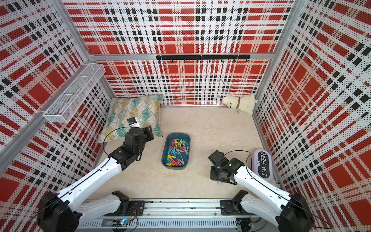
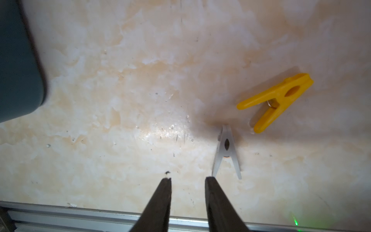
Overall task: Put the clothespins into the storage box
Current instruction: Place the clothespin in the storage box, then pick up the clothespin from the center of the board.
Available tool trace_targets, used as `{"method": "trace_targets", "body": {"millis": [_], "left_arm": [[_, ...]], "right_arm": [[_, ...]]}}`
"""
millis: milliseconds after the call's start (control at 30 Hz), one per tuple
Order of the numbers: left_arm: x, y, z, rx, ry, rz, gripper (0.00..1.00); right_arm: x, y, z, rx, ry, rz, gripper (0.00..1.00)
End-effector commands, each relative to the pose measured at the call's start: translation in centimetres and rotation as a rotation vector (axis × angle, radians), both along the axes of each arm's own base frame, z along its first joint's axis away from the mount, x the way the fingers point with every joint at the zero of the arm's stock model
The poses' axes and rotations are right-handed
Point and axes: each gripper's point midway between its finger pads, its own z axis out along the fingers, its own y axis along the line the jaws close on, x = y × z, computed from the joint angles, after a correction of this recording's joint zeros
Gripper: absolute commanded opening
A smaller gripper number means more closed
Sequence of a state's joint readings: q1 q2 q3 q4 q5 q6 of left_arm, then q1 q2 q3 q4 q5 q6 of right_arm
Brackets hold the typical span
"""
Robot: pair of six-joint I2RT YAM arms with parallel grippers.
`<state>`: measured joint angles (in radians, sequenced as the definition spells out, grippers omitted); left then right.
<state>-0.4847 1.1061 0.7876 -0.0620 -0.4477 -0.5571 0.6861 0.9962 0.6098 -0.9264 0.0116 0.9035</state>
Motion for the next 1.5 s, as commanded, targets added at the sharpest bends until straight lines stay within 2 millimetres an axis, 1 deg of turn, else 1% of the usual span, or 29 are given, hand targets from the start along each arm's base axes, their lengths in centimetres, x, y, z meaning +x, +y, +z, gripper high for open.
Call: {"method": "trace_targets", "body": {"millis": [0,67,167,367,467,667,767,833,900,967,1000,1100,1167,1233,1300,1367,1467], "left_arm": [[0.4,-0.1,0.2,0.003,-0.022,-0.010,0.39],[0.4,0.0,0.2,-0.001,-0.026,-0.008,0.40],[0.5,0.2,0.0,-0.004,-0.025,-0.007,0.40],[0.6,0.5,0.0,-0.011,-0.033,-0.007,0.40],[0.5,0.6,0.1,-0.010,-0.035,-0.008,0.40],[0.6,0.3,0.0,-0.023,-0.039,-0.022,0.40],[0.7,0.2,0.0,-0.024,-0.039,-0.025,0.40],[0.7,0.2,0.1,-0.022,-0.039,-0.024,0.40],[0.7,0.3,0.3,-0.021,-0.042,-0.021,0.40],[0.8,0.2,0.4,-0.026,-0.045,-0.025,0.40],[0.8,0.1,0.4,-0.027,-0.045,-0.029,0.40],[1.1,-0.3,-0.1,-0.033,-0.033,-0.040,0.40],[1.4,-0.6,-0.5,-0.031,-0.019,-0.048,0.39],[1.6,-0.7,-1.2,-0.025,-0.003,-0.044,0.39],[1.7,-0.8,-1.7,-0.018,0.013,-0.045,0.39],[1.7,-0.7,-2.3,-0.005,0.031,-0.037,0.39],[1.6,-0.4,-2.8,0.004,0.047,-0.023,0.39]], "right_arm": [[-1.6,-0.8,-1.2,-0.028,0.058,-0.050,0.35],[-2.3,-1.0,-1.7,-0.038,0.078,-0.057,0.35],[-2.7,-0.8,-2.0,-0.045,0.092,-0.056,0.35],[-3.0,-0.7,-3.3,-0.083,0.118,-0.055,0.33],[-2.5,-0.7,-3.8,-0.109,0.108,-0.059,0.32],[-1.4,-0.7,-4.7,-0.143,0.081,-0.070,0.23],[-0.7,-0.2,-5.1,-0.134,0.060,-0.074,0.15],[-0.5,-0.3,-5.3,-0.157,0.067,-0.064,0.09],[-0.1,0.0,-4.9,-0.174,0.054,-0.046,0.06],[0.9,0.5,-3.7,-0.179,0.017,-0.027,0.04],[1.7,1.0,-2.9,-0.175,-0.004,-0.015,0.04],[4.4,3.3,0.1,-0.149,-0.085,0.043,0.04],[6.2,5.4,2.1,-0.122,-0.136,0.094,0.04],[7.9,7.8,3.9,-0.090,-0.192,0.159,0.04],[9.2,10.3,5.3,-0.069,-0.237,0.218,0.05],[9.9,12.9,6.2,-0.053,-0.268,0.276,0.05],[10.3,16.7,6.7,-0.029,-0.293,0.363,0.05]]}}
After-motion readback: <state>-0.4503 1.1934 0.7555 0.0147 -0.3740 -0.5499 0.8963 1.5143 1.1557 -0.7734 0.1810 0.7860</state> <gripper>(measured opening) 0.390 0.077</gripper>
